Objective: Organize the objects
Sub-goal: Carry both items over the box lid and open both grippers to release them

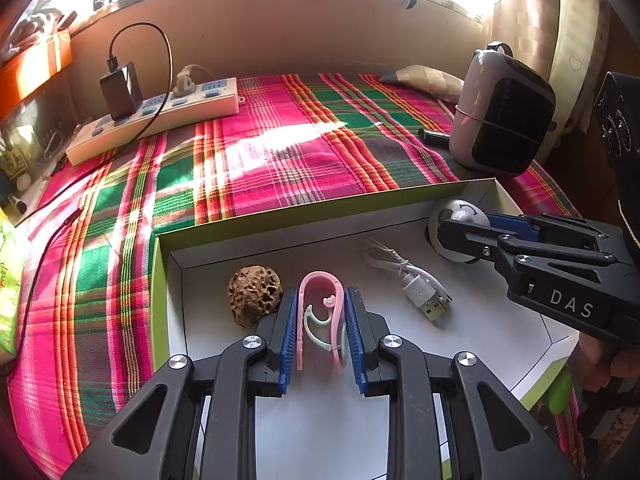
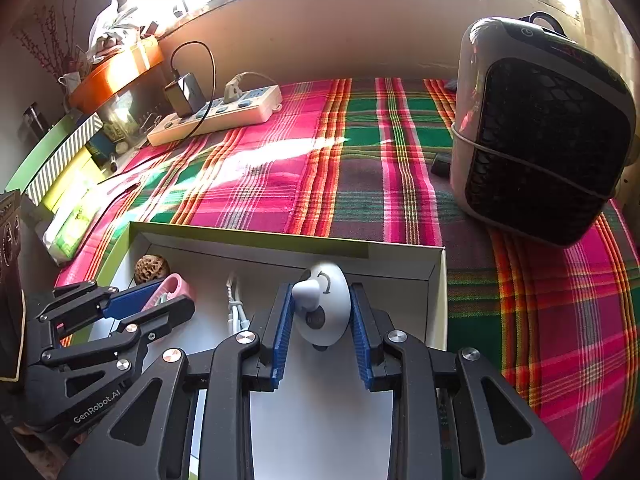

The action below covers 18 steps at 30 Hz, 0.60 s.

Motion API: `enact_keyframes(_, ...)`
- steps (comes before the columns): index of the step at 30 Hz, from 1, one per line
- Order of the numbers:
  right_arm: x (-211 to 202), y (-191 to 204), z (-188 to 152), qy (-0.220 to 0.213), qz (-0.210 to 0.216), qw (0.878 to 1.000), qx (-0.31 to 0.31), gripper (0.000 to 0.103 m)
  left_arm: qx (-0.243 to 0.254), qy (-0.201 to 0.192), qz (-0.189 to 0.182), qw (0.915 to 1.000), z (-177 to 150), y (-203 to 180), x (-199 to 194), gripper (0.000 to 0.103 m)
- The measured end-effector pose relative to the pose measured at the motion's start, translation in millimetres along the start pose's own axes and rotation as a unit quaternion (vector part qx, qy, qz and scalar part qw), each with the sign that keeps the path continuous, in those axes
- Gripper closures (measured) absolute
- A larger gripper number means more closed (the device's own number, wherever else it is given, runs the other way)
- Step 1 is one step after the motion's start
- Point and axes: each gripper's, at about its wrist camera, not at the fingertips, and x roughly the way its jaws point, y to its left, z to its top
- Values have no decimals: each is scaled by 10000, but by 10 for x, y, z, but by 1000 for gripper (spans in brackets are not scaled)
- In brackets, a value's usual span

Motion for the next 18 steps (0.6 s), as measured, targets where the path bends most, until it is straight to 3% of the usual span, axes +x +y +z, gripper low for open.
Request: enact_keyframes(18,-5,26,-11,-71,-49,10000,43,62,-1,9,-20,10000,-18,9,5,73)
